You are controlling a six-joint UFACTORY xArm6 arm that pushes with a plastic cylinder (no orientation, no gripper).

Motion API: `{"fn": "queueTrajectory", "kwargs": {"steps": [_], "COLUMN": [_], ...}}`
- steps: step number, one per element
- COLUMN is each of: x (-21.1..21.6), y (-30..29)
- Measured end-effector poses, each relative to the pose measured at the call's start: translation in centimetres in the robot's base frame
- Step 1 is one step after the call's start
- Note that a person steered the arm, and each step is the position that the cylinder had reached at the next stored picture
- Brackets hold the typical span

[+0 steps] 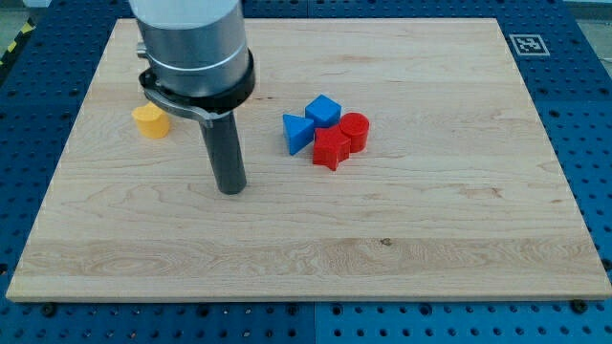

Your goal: Push the heart close to the green star

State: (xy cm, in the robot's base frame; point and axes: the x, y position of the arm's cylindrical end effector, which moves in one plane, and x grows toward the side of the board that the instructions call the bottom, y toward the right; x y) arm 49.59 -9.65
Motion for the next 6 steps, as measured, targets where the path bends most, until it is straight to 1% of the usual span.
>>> {"fn": "queueTrajectory", "kwargs": {"steps": [2, 4, 5, 6], "x": [-4.6, -9.2, -10.8, -11.0], "y": [-7.1, -11.1, -12.7, -12.7]}}
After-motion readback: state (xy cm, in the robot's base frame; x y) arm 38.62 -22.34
